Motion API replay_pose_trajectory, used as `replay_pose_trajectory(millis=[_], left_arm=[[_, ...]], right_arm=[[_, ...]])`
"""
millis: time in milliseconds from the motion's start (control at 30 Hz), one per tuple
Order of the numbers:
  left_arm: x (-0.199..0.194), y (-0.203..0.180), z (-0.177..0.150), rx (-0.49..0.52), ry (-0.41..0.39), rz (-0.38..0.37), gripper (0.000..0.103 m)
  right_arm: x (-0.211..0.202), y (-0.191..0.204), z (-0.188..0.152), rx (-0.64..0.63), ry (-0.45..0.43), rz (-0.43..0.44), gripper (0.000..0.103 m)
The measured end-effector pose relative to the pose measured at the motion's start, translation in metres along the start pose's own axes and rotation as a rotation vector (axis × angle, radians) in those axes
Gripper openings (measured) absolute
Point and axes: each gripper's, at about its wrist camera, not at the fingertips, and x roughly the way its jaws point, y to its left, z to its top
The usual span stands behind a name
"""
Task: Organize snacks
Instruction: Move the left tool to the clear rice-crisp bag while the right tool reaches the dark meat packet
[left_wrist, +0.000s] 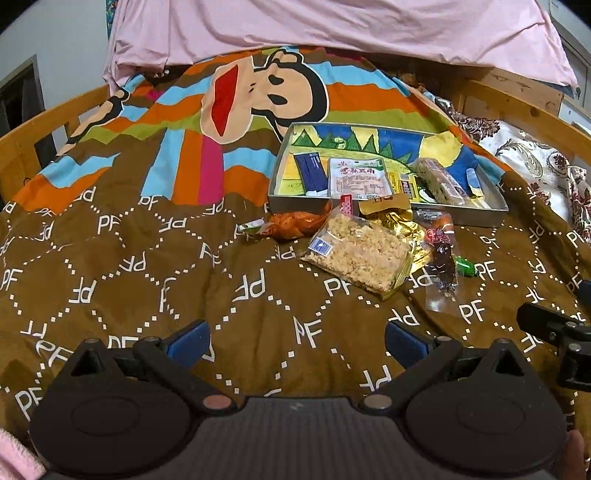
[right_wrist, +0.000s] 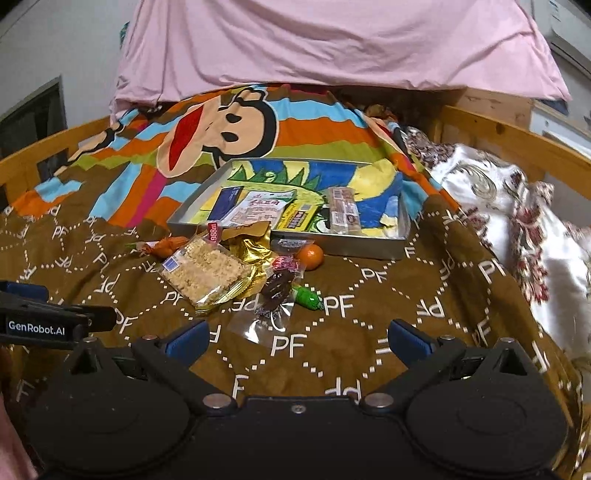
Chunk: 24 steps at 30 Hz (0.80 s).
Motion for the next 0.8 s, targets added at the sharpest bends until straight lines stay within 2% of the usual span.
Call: replay_pose_trajectory(millis=[400, 800], left_arm=[[0.016, 0.006, 0.009, -0.03, 0.036, 0.012, 0.103], [0.03, 0.01, 0.027, -0.03, 0.038, 0.024, 0.103]], right_arm=[[0.013, 0.005, 0.007, -0.039, 0.002, 0.018, 0.102], [0.028, 0.01, 0.016, -0.061, -0.003, 0.025, 0.102]])
